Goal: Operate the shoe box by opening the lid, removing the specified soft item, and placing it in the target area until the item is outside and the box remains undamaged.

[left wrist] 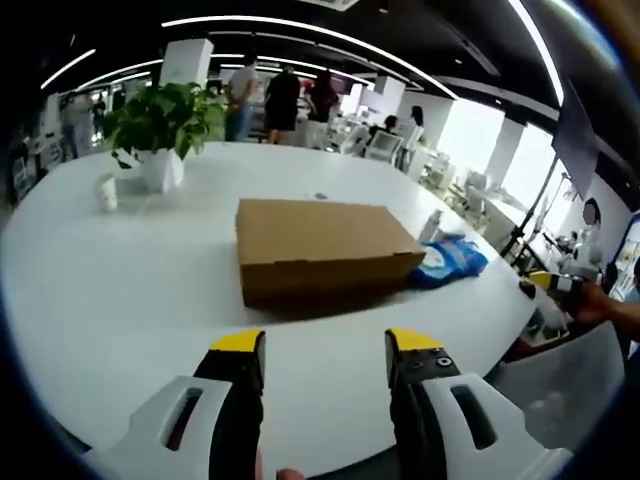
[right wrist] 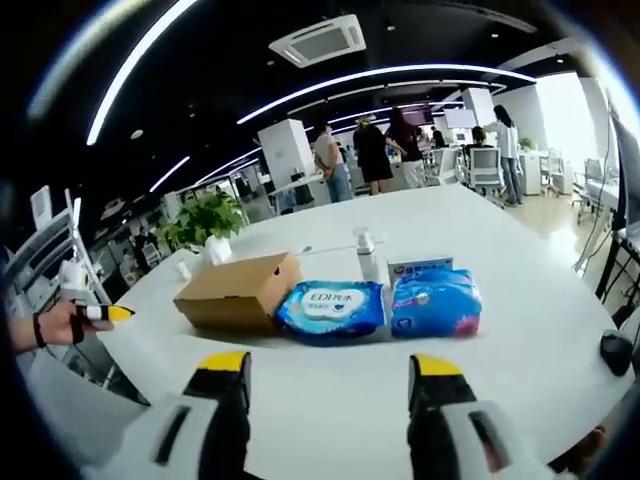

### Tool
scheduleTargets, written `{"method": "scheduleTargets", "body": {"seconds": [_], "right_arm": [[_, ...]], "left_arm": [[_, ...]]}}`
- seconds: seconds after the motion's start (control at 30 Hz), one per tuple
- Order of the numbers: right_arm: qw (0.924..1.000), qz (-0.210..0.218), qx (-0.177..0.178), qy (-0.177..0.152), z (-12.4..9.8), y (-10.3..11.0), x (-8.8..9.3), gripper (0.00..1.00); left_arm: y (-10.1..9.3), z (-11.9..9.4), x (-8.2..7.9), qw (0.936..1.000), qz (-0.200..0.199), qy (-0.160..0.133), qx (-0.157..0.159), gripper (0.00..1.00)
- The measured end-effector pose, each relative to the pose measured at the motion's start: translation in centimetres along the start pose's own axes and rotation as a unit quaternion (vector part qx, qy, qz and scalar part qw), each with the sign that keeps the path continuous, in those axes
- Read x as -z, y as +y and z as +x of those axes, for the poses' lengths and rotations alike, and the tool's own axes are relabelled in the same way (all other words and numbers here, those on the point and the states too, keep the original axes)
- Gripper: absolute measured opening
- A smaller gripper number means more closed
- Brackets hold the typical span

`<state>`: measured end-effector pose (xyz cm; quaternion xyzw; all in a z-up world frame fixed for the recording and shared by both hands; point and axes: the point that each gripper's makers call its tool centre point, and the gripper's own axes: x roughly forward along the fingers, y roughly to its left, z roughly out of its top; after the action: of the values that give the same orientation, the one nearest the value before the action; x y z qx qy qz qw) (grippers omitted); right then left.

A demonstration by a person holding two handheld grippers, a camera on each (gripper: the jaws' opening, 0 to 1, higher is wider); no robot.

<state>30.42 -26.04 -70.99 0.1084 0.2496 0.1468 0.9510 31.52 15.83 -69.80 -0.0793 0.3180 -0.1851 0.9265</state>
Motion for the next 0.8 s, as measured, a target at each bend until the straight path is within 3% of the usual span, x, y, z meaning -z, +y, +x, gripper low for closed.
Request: {"method": "scheduleTargets", "body": {"seconds": [0.8], "right_arm": [[0.9999, -0.007, -0.006, 0.004, 0.53, 1.06, 0.22, 0.62]], "left_arm": [[-0.33, 0.31, 0.41, 1.0, 0.002, 0.008, 0.002, 0.49]]}}
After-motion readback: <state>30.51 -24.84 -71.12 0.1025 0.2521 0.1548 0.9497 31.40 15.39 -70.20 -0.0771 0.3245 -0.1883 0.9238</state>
